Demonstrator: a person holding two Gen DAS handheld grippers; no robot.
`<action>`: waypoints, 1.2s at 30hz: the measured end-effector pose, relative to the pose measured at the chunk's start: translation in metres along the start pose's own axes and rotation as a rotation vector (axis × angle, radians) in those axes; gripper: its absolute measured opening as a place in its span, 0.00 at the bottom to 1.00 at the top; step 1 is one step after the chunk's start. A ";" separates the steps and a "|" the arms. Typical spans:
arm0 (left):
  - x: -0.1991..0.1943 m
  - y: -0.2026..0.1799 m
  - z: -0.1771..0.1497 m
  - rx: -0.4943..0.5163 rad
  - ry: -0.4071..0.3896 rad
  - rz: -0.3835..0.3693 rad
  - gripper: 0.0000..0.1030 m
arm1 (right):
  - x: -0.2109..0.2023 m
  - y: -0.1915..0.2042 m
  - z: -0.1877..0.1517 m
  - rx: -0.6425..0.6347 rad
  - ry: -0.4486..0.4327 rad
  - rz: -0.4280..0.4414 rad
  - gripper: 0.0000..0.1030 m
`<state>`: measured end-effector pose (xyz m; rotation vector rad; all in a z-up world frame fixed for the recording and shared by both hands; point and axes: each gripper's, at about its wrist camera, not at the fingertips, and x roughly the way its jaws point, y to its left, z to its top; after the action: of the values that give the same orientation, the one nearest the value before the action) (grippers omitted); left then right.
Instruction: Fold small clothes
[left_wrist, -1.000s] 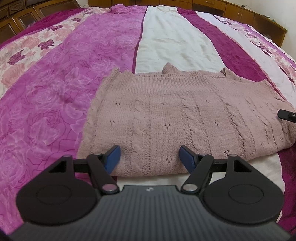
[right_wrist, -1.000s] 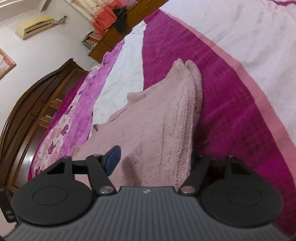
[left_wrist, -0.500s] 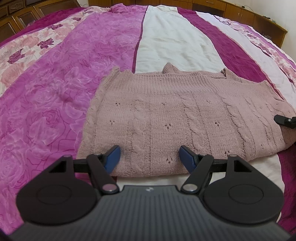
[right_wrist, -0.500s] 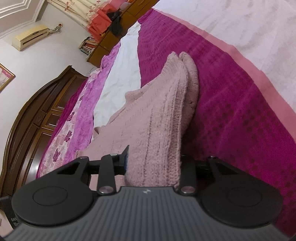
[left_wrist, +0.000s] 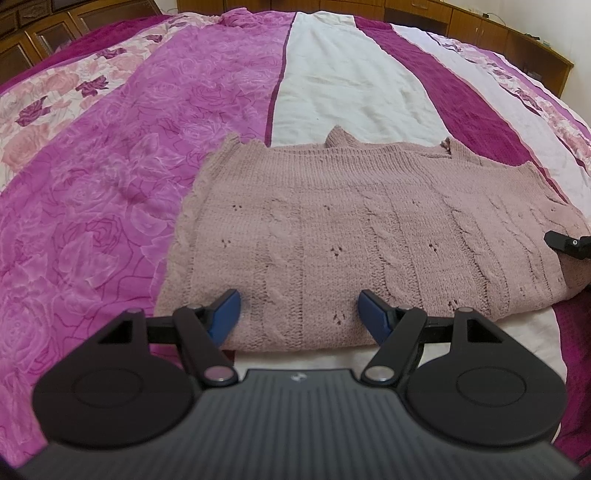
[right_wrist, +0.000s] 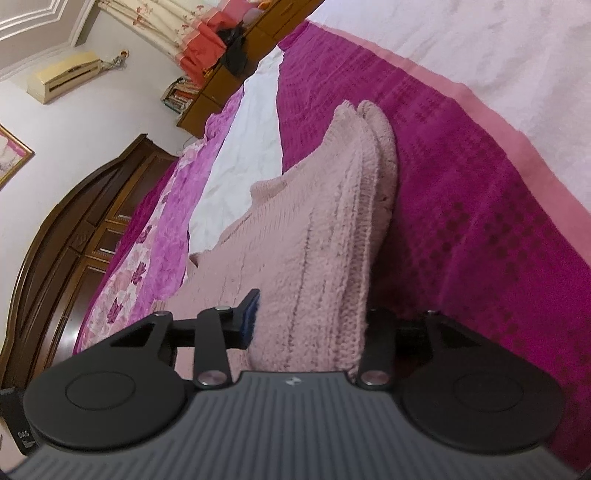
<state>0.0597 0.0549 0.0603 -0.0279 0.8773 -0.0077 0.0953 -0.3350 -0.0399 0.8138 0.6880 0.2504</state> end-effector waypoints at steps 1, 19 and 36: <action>0.000 0.000 0.000 0.000 0.000 0.000 0.70 | -0.001 -0.001 0.000 0.004 -0.005 -0.001 0.37; -0.017 0.021 0.015 0.032 -0.040 0.028 0.70 | -0.013 0.023 0.004 0.040 -0.068 0.018 0.28; -0.013 0.051 0.031 0.014 -0.052 0.055 0.70 | -0.014 0.101 0.006 -0.138 -0.098 0.067 0.26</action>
<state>0.0745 0.1072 0.0886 0.0088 0.8259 0.0382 0.0937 -0.2772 0.0439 0.7125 0.5463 0.3131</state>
